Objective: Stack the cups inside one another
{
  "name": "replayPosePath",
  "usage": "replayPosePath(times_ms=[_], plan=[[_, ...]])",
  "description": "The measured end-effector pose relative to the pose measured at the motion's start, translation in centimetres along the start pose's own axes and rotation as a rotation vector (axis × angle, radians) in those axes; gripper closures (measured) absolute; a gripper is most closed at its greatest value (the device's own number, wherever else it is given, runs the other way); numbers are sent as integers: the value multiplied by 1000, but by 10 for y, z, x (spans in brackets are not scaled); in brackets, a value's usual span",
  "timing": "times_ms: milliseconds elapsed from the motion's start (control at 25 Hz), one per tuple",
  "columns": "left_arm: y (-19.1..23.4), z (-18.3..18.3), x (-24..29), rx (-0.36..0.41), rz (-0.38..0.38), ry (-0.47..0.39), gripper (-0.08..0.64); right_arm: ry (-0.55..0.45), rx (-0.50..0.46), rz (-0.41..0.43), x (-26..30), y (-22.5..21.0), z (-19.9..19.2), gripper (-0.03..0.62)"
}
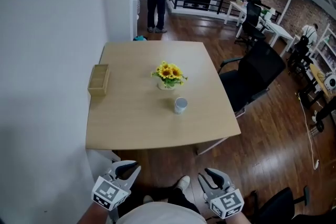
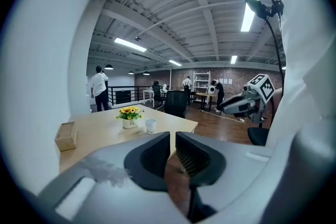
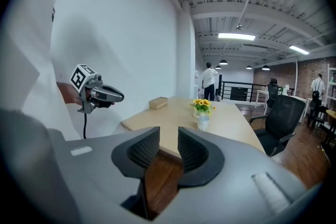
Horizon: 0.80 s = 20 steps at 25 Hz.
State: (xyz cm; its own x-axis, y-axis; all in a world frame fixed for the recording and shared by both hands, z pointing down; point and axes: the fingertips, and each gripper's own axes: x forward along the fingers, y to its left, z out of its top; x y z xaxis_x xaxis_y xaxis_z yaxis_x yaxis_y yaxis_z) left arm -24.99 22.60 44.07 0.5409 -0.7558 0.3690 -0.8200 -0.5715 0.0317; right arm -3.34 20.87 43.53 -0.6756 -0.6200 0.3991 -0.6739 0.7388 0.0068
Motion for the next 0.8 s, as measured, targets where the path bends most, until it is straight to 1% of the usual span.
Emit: replayPosePath(times_ms=[80,160,240,440,600,680,800], plan=[[-8,7,-1,9,-18,-20,522,-33,-18,-21,-9,-1,11,479],[-14,14,-2,49,-30,-34,521,-59,-28,-39,-17,-2,16,479],[-20,18,-5,66,-36,-44,518,-71,-49,-44,-24,2,17,479],[-29,12,-4,72,-49,-48,517,-55,-69,-60,-36,10,9,482],[-42,18,-28,59,-28,-54,515,-57,-68,-50,-54,24,12,482],[-40,21,-32,49,-12,-69,515,-73,-66,-39,-51,27,13,482],[-32,19,-21,51,-17,-63,514,-88,-59,-47,-40,21,10,483]])
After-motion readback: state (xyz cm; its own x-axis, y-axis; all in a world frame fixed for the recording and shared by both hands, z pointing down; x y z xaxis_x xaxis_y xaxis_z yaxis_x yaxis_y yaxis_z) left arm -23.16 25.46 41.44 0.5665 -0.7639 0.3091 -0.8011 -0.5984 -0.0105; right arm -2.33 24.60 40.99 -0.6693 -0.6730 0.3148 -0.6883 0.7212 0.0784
